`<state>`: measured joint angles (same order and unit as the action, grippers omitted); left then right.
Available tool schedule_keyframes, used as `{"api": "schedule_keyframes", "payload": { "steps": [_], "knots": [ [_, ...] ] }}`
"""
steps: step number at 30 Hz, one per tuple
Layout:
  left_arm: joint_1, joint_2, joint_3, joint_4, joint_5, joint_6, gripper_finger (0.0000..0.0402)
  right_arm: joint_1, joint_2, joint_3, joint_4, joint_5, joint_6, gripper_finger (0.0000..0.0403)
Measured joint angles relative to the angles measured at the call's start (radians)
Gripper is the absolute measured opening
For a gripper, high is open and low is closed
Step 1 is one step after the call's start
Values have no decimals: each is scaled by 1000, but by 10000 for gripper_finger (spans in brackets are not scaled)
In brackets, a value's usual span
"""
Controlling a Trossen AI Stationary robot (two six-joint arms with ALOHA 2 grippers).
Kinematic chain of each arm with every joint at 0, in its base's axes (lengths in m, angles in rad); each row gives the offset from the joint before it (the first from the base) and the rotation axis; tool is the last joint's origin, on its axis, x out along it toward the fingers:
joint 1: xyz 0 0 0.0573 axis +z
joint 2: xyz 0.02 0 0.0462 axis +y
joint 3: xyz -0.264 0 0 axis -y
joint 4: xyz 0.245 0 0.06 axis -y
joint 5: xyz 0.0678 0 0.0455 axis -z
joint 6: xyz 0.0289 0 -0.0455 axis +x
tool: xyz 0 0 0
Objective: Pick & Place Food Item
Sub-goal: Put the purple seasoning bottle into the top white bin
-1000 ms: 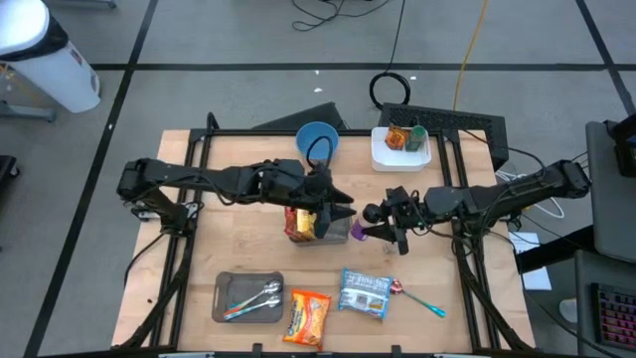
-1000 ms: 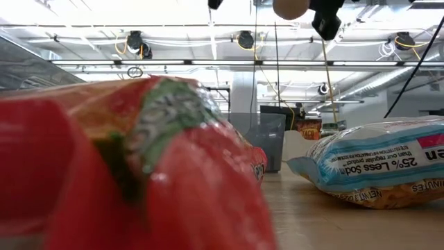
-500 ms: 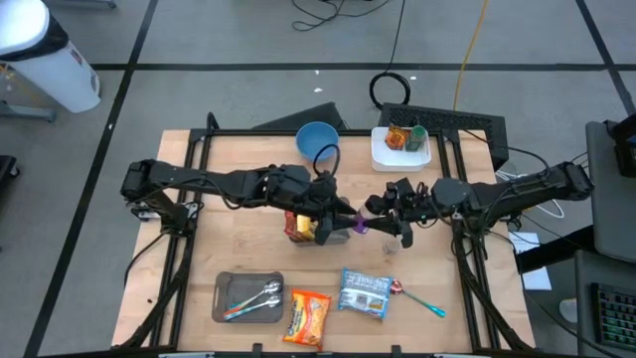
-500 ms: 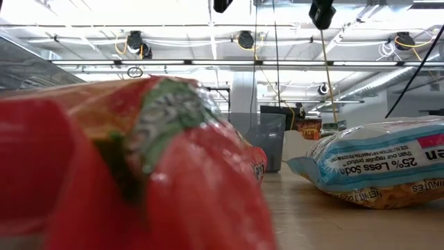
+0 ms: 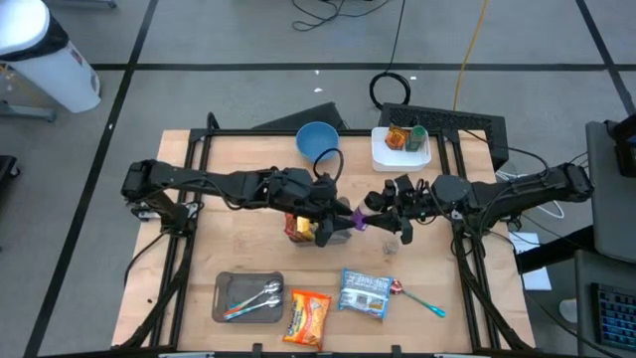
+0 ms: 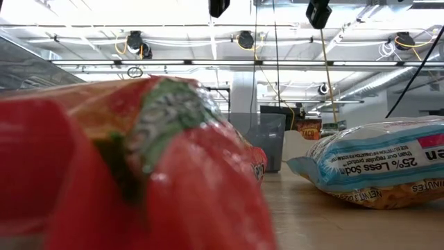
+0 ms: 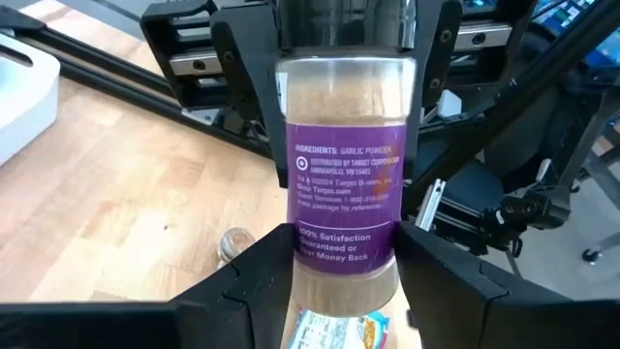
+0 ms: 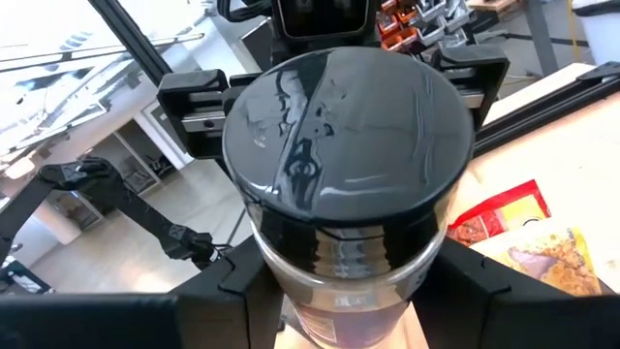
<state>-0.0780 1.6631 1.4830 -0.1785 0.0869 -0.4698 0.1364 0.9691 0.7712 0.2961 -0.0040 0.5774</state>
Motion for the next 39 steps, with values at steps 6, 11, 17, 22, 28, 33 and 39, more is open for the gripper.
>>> {"api": "schedule_keyframes", "payload": {
  "steps": [6, 11, 17, 22, 28, 33, 39],
  "knots": [
    [4, 6, 1, 22, 6, 4, 184, -6, 0, 0, 11, -2, -16, 173],
    [5, 16, 0, 61, 27, -11, 184, -26, 3, 0, 18, -18, -16, 173],
    [8, 31, 0, 62, 38, -31, 185, -51, 7, 0, 27, -49, -14, 173],
    [26, 33, 0, 73, 61, -76, 204, -58, 13, 0, 34, -51, -14, 173],
    [47, 39, -2, 108, 115, -135, 276, -69, 14, 4, 49, -35, -21, 173],
    [46, 38, -2, 136, 96, -112, 321, -84, 14, 4, 81, -47, -21, 173],
    [46, 37, -2, 149, 20, -72, 323, -85, 18, 4, 96, -49, -22, 173]
  ]
}}
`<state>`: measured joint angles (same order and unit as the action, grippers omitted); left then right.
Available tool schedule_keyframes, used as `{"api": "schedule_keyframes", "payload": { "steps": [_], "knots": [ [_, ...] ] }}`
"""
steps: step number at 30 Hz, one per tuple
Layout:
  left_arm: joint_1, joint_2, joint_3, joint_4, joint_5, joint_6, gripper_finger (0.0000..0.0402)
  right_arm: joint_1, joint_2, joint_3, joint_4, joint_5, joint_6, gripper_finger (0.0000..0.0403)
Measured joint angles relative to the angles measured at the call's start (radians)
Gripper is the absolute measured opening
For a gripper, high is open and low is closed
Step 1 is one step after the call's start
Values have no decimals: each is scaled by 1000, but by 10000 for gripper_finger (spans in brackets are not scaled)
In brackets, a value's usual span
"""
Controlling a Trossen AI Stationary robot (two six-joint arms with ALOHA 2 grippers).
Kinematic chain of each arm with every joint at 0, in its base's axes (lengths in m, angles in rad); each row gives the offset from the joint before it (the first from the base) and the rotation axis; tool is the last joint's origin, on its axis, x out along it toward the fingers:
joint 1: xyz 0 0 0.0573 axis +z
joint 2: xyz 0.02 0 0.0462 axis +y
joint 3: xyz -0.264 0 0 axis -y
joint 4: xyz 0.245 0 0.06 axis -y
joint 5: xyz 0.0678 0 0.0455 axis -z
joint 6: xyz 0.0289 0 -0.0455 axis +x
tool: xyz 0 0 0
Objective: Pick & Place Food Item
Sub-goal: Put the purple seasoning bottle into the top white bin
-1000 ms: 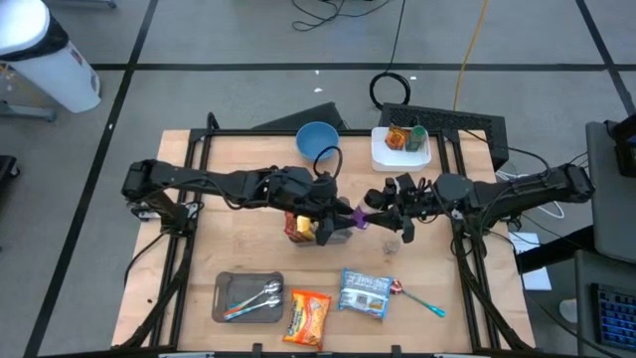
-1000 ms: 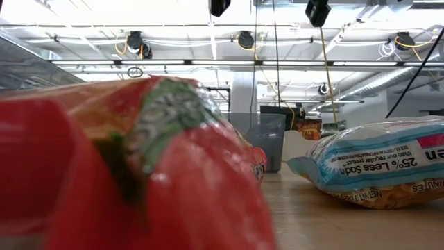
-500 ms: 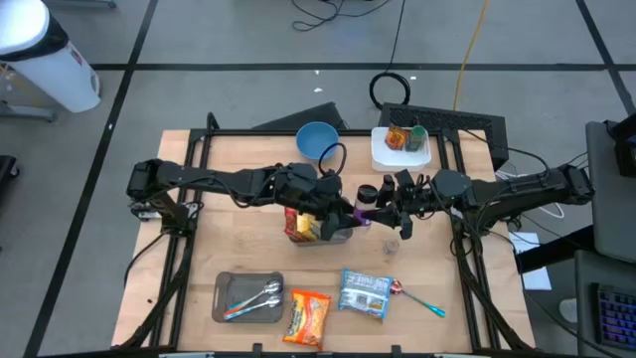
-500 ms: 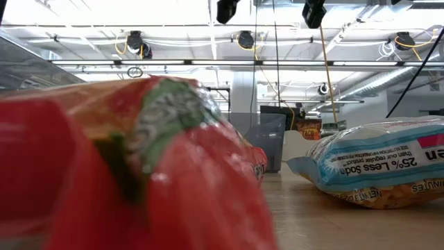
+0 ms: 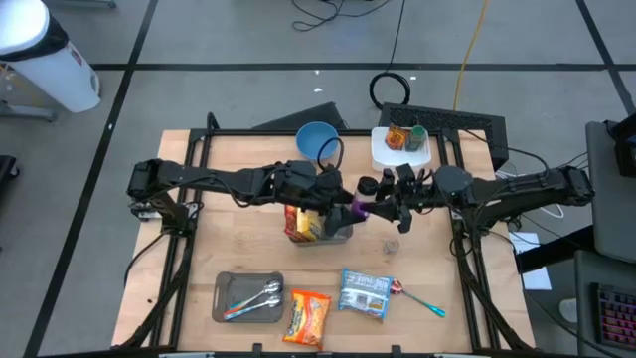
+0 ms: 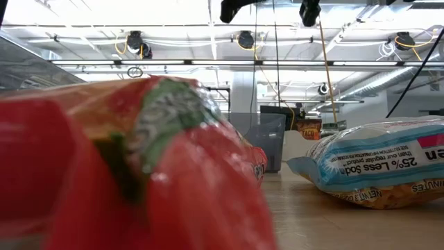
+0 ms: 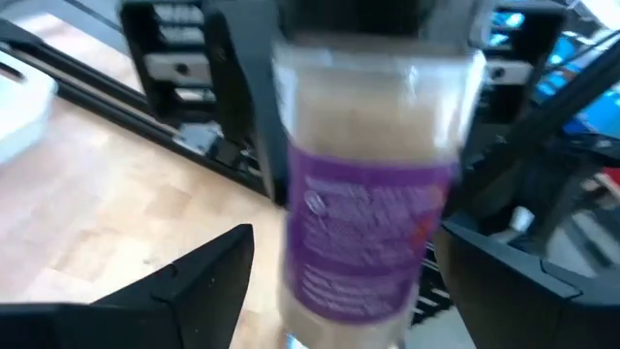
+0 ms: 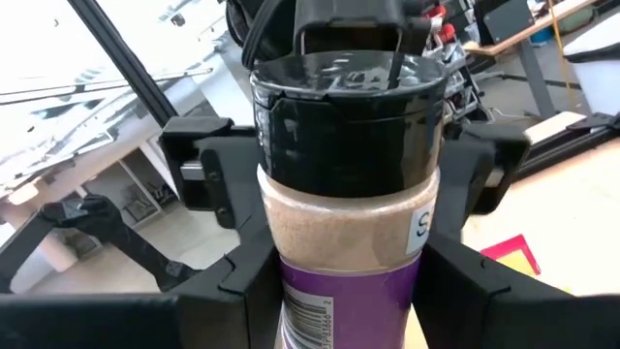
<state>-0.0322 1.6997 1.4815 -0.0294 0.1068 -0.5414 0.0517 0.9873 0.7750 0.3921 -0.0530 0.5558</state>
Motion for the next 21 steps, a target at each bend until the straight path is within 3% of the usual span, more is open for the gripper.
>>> {"api": "schedule_keyframes", "payload": {
  "steps": [14, 21],
  "knots": [
    [1, -2, 0, 21, -7, 42, 210, 1, 6, -1, 8, -1, 0, 173],
    [1, -2, 0, 23, -6, 46, 198, 1, 5, -1, 9, -1, 0, 173]
  ]
}}
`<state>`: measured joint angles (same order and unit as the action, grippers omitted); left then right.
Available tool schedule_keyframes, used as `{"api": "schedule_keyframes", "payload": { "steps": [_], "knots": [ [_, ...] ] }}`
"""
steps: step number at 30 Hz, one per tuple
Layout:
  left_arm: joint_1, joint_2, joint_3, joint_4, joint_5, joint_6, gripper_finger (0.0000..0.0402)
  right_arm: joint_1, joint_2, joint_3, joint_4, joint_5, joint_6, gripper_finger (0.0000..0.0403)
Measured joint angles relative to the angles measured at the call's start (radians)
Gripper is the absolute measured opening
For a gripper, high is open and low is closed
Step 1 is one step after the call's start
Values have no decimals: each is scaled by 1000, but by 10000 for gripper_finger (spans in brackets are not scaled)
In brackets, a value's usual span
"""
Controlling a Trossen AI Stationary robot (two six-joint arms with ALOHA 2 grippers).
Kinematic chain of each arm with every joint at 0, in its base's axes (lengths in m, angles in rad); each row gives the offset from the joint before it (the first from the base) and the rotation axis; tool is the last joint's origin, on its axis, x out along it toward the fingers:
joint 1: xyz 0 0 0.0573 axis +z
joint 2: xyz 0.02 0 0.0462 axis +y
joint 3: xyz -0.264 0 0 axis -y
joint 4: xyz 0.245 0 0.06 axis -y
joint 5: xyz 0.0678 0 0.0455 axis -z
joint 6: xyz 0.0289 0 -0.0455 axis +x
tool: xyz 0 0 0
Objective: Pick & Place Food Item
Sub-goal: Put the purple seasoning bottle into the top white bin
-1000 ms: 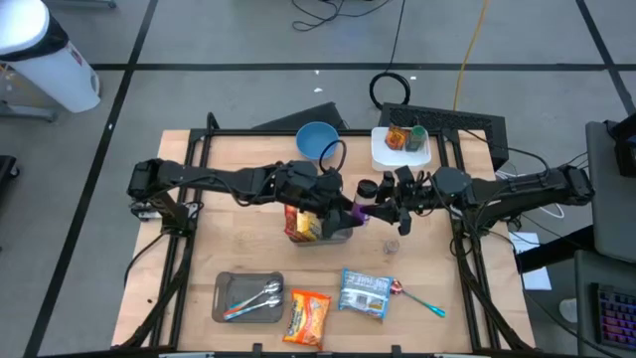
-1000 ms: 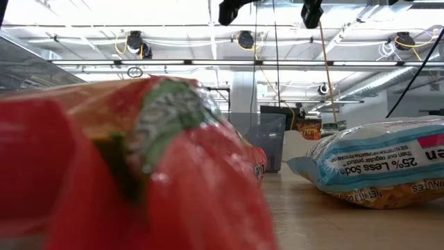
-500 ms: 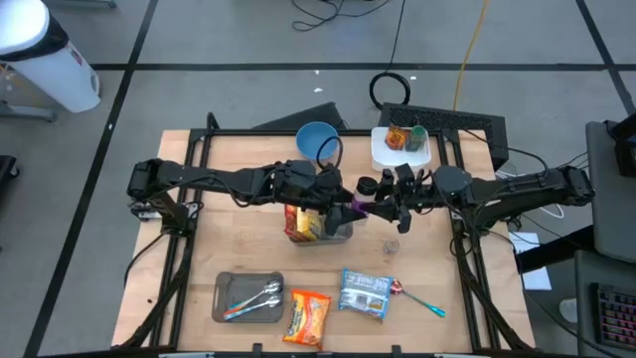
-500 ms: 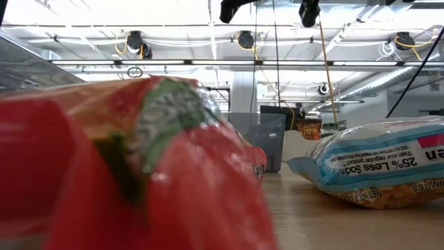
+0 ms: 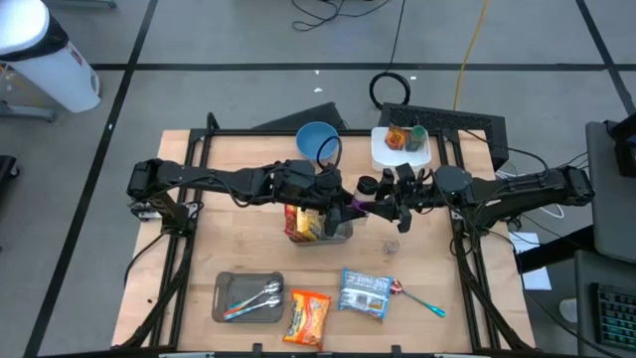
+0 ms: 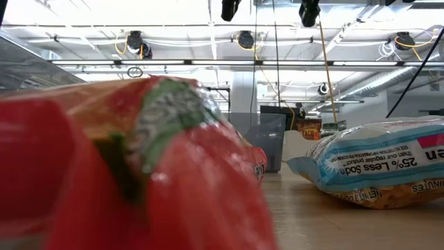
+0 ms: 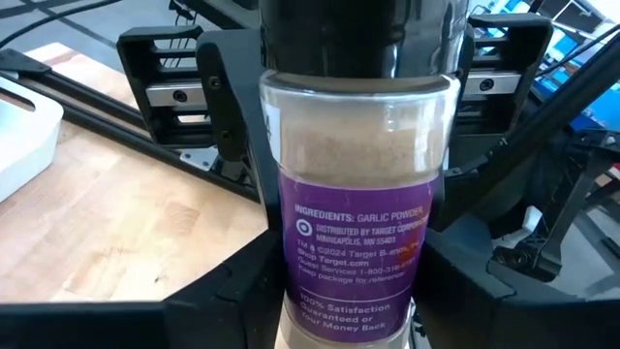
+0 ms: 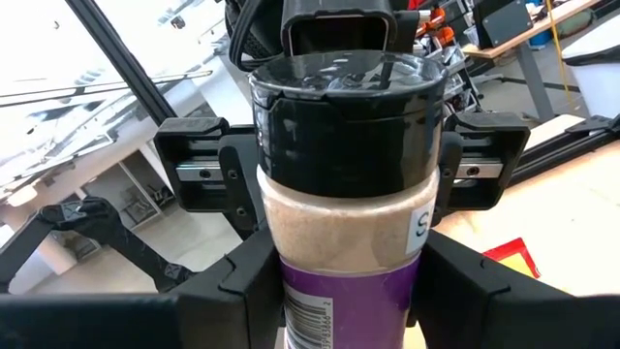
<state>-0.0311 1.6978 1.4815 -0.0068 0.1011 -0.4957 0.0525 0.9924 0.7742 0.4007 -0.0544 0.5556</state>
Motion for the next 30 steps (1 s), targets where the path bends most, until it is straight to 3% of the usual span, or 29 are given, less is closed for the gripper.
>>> {"api": "schedule_keyframes", "payload": {
  "steps": [7, 13, 23, 30],
  "knots": [
    [0, -1, 0, 2, 2, 11, 210, 0, 0, -1, 13, 0, -1, 177],
    [0, -3, 1, 9, 4, 15, 212, -20, 0, -2, 29, -9, 36, 211],
    [0, -3, 1, 18, 8, 42, 212, -86, -2, -2, 68, -120, 90, 295],
    [0, -3, 1, 46, 39, 38, 212, -139, -2, -2, 110, -242, 91, 309]
  ]
}}
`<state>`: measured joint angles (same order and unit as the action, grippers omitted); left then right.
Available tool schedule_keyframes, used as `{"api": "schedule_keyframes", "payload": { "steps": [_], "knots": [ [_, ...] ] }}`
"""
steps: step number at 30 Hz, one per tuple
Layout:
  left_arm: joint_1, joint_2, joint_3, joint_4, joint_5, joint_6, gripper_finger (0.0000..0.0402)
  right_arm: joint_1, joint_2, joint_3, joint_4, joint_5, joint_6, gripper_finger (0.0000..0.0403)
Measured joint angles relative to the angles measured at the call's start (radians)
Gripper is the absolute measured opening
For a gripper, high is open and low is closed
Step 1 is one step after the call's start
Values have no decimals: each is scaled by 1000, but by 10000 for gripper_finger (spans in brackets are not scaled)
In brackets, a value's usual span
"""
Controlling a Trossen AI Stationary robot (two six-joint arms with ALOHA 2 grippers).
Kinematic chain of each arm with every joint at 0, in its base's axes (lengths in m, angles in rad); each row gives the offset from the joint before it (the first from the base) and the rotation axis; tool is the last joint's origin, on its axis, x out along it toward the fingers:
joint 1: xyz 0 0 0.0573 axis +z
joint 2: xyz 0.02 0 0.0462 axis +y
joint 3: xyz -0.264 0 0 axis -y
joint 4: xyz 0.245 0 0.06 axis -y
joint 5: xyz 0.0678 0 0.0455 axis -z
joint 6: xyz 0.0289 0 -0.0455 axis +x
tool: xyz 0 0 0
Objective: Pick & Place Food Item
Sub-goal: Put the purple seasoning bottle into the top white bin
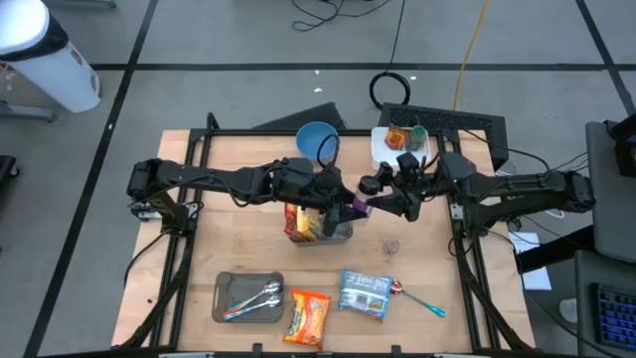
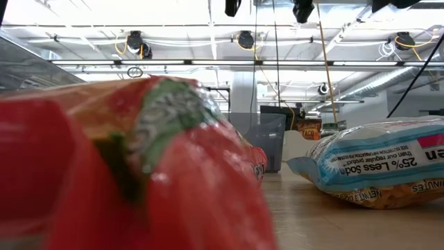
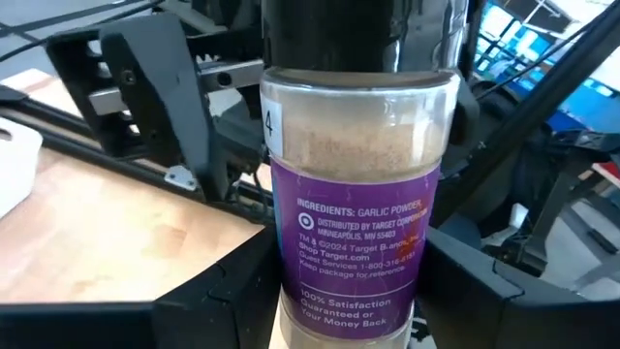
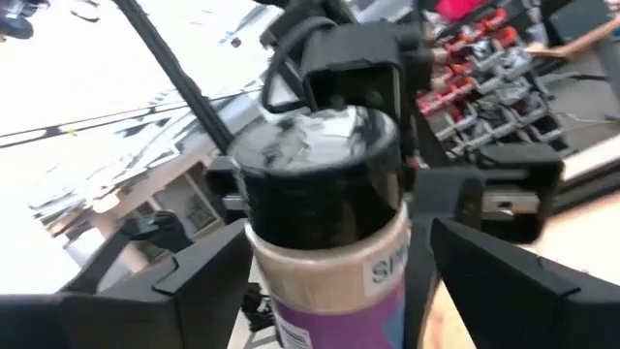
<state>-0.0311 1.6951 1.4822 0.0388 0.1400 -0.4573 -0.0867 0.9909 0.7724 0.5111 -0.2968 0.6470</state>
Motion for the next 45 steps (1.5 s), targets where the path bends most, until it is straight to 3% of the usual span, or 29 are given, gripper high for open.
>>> {"api": "schedule_keyframes", "payload": {
  "steps": [16, 27, 34, 40, 45],
  "knots": [
    [-4, 0, 0, -32, 81, -61, 212, -52, 0, 51, 13, -150, 39, 293],
    [-3, 1, 0, -70, 106, -103, 212, -60, 15, 225, -461, -214, -129, 293],
    [-3, 1, 0, -110, 148, -129, 212, -123, 65, 349, -600, -356, -154, 293],
    [-3, 1, 0, -127, 151, -133, 212, -143, 136, 453, -791, -409, -236, 293],
    [-3, 1, 0, -126, 150, -136, 212, -142, 192, 478, -824, -467, -246, 293]
  ]
}}
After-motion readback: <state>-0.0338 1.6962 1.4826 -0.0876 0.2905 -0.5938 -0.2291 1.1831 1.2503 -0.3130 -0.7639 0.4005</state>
